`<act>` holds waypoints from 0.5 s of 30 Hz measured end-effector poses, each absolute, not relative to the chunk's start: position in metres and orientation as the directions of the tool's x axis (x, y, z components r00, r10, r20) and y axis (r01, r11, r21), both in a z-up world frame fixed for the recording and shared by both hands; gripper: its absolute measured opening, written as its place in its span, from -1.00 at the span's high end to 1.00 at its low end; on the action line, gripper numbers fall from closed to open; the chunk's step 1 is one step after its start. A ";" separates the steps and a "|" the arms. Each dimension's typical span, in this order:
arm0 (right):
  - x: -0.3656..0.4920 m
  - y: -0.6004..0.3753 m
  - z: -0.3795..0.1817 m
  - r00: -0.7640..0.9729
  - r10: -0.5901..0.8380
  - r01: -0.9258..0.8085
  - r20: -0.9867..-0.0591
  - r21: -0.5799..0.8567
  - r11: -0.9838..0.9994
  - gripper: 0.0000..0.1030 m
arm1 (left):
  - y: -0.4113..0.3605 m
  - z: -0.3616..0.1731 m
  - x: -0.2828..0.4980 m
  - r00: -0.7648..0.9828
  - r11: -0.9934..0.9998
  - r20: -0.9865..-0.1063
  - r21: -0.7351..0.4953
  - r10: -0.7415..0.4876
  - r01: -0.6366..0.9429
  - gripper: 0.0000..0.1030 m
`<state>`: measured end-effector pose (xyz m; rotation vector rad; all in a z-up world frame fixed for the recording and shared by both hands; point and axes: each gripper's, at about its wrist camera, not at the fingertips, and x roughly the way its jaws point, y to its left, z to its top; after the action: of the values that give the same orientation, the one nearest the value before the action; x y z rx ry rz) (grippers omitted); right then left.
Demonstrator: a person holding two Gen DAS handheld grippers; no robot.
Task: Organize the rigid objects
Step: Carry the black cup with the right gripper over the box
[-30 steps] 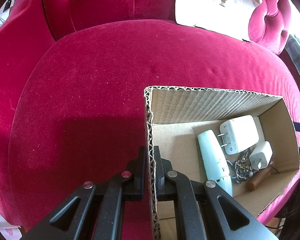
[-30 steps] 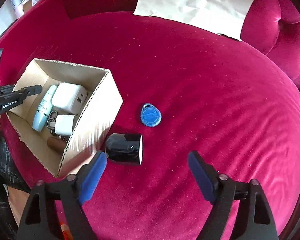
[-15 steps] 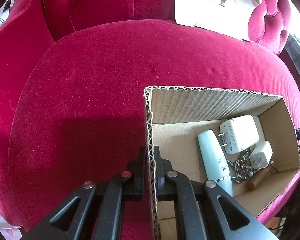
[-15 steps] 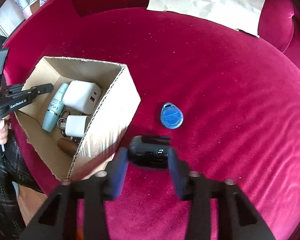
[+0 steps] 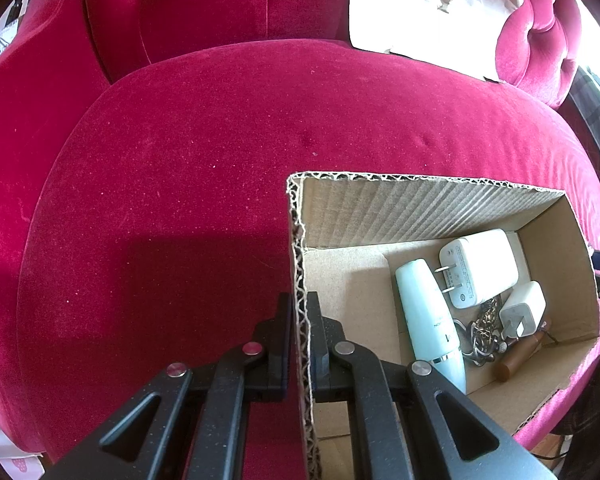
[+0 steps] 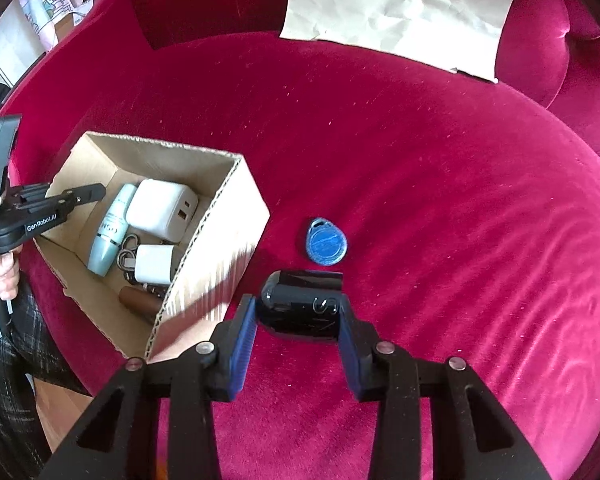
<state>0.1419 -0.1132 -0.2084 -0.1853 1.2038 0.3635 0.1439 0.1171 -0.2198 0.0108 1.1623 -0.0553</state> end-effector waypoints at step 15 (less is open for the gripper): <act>0.130 -0.102 -0.174 0.365 0.140 -0.352 -0.920 0.003 0.936 0.20 | 0.111 -0.221 0.142 0.400 0.998 -0.916 -0.016 -0.036 0.053 0.88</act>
<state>0.1297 -0.1016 -0.1737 -0.2073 1.1563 0.3195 0.1416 0.1108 -0.2212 0.0163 1.1584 -0.0558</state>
